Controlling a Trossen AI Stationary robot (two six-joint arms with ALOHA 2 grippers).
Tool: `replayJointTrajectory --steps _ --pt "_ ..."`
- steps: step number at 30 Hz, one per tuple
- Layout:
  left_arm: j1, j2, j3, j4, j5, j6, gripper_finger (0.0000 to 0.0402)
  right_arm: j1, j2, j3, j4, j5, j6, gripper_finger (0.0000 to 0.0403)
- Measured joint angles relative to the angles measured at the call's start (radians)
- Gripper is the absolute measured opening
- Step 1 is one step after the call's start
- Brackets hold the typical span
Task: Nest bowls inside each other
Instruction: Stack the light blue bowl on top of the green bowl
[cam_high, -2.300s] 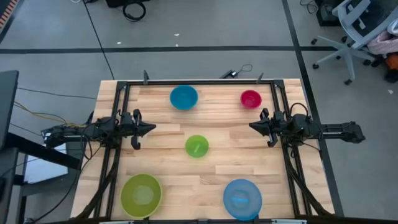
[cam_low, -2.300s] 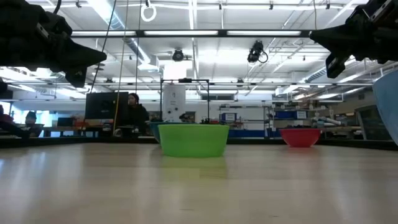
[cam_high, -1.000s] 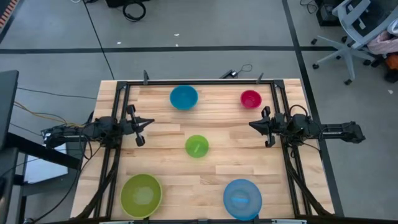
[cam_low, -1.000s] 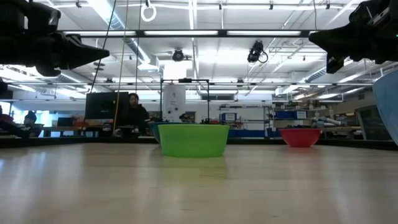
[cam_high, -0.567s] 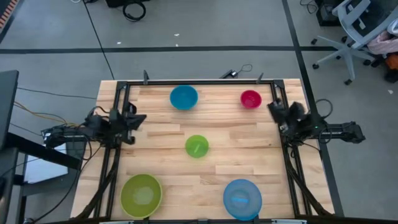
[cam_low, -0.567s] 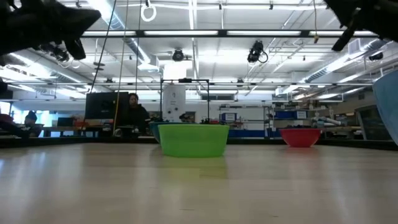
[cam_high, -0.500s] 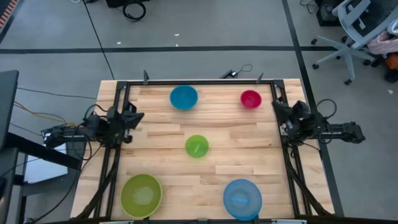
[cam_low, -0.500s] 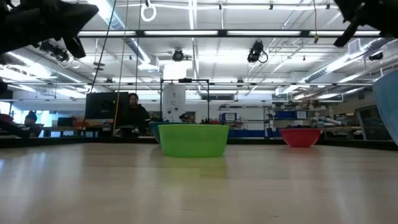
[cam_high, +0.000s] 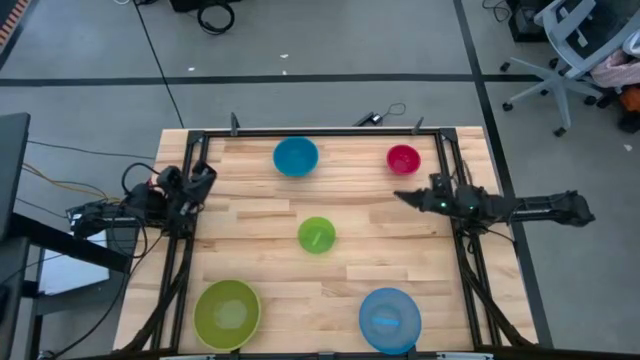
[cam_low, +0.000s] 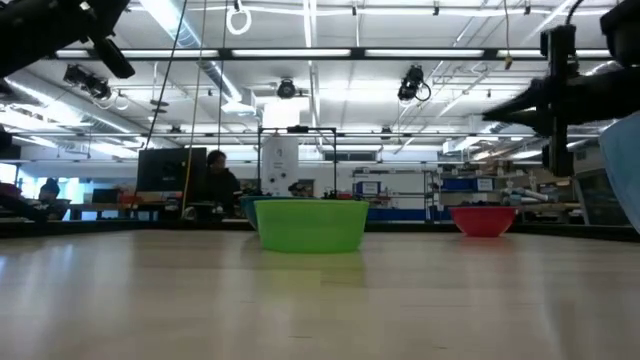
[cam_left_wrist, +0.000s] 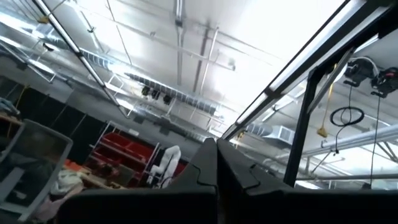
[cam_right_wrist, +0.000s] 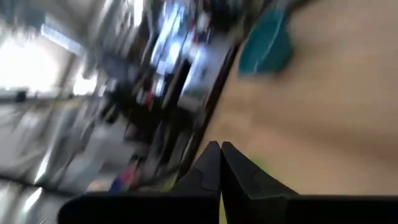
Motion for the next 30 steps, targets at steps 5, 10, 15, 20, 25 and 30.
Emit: replayJointTrajectory --steps 5,10,15,20,25,30 --pt "0.000 0.000 0.000 0.087 -0.013 -0.101 0.0002 0.071 0.189 0.228 -0.062 -0.104 0.012 0.0003" --pt "-0.001 0.020 0.000 -0.044 0.003 -0.265 0.0002 0.164 0.445 0.517 -0.479 -0.142 -0.058 0.0003" --pt "-0.044 0.126 0.000 -0.262 0.073 -0.437 0.0002 0.278 0.666 0.645 -0.716 -0.315 0.040 0.0011" --pt "-0.102 0.266 0.021 -0.280 0.114 -0.526 0.0002 0.418 0.820 0.714 -0.796 -0.405 0.148 0.0004" --pt "-0.151 0.392 0.105 -0.307 0.145 -0.526 0.0002 0.541 0.922 0.783 -0.829 -0.406 0.261 0.0011" --pt "-0.201 0.502 0.212 -0.438 0.193 -0.458 0.0002 0.667 1.028 0.805 -0.783 -0.391 0.285 0.0053"
